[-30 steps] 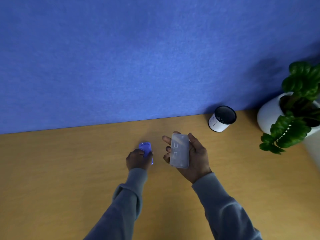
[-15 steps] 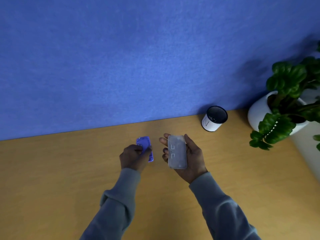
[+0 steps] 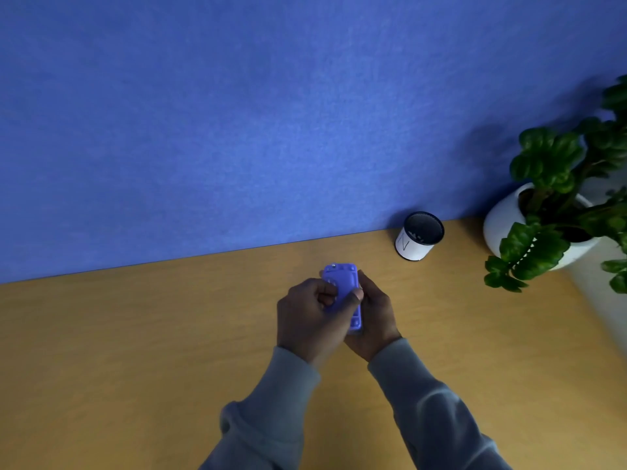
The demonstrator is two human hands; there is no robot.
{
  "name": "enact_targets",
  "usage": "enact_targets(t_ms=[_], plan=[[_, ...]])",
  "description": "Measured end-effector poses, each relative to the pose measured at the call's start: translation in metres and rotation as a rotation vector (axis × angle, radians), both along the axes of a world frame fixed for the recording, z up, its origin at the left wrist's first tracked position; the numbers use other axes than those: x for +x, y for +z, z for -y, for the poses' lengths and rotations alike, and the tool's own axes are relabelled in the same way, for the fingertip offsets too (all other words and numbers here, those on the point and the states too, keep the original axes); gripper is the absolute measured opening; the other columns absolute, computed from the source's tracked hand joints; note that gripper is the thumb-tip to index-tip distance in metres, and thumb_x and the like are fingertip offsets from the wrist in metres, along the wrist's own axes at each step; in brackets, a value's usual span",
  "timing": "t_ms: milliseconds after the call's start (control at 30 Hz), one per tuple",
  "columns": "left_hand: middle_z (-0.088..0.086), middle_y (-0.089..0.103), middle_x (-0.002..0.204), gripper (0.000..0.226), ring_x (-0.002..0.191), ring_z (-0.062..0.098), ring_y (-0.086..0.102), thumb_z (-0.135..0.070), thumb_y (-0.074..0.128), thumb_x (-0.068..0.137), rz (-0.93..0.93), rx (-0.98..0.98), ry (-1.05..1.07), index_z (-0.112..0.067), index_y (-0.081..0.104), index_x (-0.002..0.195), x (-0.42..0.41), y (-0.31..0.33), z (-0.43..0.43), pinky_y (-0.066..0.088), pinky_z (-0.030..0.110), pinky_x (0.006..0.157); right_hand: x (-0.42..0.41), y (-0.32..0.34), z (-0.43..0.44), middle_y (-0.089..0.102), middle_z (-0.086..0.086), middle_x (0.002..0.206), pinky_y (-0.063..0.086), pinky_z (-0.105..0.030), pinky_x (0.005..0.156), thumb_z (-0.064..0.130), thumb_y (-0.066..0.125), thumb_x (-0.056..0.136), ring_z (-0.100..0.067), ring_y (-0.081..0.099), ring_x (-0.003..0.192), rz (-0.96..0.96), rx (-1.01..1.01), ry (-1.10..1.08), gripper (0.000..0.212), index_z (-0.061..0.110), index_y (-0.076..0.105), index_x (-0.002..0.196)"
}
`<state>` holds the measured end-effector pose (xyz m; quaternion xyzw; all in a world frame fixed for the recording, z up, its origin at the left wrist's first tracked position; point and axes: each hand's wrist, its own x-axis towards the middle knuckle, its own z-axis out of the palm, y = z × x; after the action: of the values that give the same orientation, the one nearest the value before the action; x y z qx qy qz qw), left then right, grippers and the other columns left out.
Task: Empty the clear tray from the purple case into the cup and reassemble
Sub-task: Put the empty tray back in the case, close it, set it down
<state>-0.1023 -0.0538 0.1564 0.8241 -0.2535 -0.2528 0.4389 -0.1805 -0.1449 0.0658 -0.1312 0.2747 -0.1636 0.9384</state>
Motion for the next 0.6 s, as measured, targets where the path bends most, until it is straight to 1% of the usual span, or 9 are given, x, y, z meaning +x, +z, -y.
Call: enact_targets(t_ms=[33,100,167,267,333,400,533,600], plan=[[-0.009,0.071,0.074,0.032,0.072,0.006,0.067,-0.048,0.084,0.070,0.002,0.016,-0.010,-0.019,0.074,0.081,-0.005,-0.002,0.000,0.055,0.021,0.072,0.001,0.001,-0.001,0.075,-0.017,0.104,0.059,-0.037,0.087,0.045,0.048,0.099,-0.030,0.073,0.096,-0.007,0.013,-0.009,0.055,0.000,0.067,0.126],[-0.008,0.072,0.077,0.035,0.075,0.006,0.068,-0.050,0.083,0.069,0.011,0.057,-0.031,-0.020,0.074,0.083,-0.013,-0.006,0.000,0.056,0.024,0.075,0.001,0.002,-0.004,0.074,-0.017,0.108,0.059,-0.037,0.089,0.045,0.049,0.098,-0.029,0.073,0.097,-0.030,0.021,-0.013,0.056,0.000,0.069,0.124],[-0.009,0.072,0.078,0.036,0.075,0.004,0.067,-0.052,0.082,0.069,0.010,0.086,-0.046,-0.021,0.073,0.085,-0.017,-0.009,-0.002,0.056,0.022,0.073,-0.002,0.003,-0.005,0.074,-0.017,0.113,0.059,-0.035,0.088,0.049,0.045,0.099,-0.027,0.073,0.099,-0.060,-0.001,-0.014,0.059,0.001,0.072,0.121],[-0.009,0.070,0.075,0.036,0.073,0.002,0.065,-0.052,0.081,0.069,-0.010,0.102,-0.046,-0.020,0.072,0.083,-0.019,-0.012,-0.005,0.053,0.019,0.068,-0.008,0.005,-0.005,0.076,-0.015,0.109,0.059,-0.034,0.085,0.049,0.045,0.098,-0.025,0.074,0.095,-0.075,-0.004,-0.003,0.059,0.002,0.075,0.117],[-0.009,0.070,0.075,0.035,0.073,0.003,0.065,-0.052,0.082,0.070,-0.016,0.107,-0.043,-0.020,0.072,0.082,-0.019,-0.013,-0.006,0.051,0.019,0.068,-0.010,0.007,-0.005,0.076,-0.015,0.107,0.058,-0.035,0.086,0.048,0.048,0.095,-0.025,0.074,0.095,-0.070,0.002,0.004,0.058,0.001,0.075,0.117],[-0.009,0.070,0.075,0.034,0.074,0.004,0.066,-0.051,0.081,0.071,-0.014,0.107,-0.041,-0.020,0.072,0.081,-0.019,-0.012,-0.006,0.054,0.021,0.070,-0.011,0.008,-0.006,0.075,-0.015,0.108,0.058,-0.035,0.087,0.048,0.049,0.094,-0.025,0.074,0.096,-0.076,-0.013,0.008,0.059,0.001,0.074,0.118],[-0.011,0.069,0.072,0.029,0.073,0.003,0.066,-0.048,0.082,0.072,-0.002,0.076,-0.046,-0.021,0.072,0.078,-0.019,-0.009,-0.007,0.055,0.020,0.070,-0.012,0.011,-0.009,0.073,-0.017,0.109,0.054,-0.038,0.094,0.048,0.047,0.097,-0.029,0.071,0.100,-0.072,0.004,0.010,0.060,-0.001,0.070,0.123],[-0.012,0.069,0.071,0.028,0.073,0.002,0.067,-0.047,0.082,0.072,-0.006,0.071,-0.036,-0.022,0.070,0.075,-0.019,-0.008,-0.007,0.055,0.021,0.070,-0.013,0.012,-0.011,0.073,-0.018,0.108,0.055,-0.038,0.094,0.047,0.047,0.098,-0.030,0.071,0.100,-0.066,0.014,0.002,0.060,-0.002,0.069,0.123]])
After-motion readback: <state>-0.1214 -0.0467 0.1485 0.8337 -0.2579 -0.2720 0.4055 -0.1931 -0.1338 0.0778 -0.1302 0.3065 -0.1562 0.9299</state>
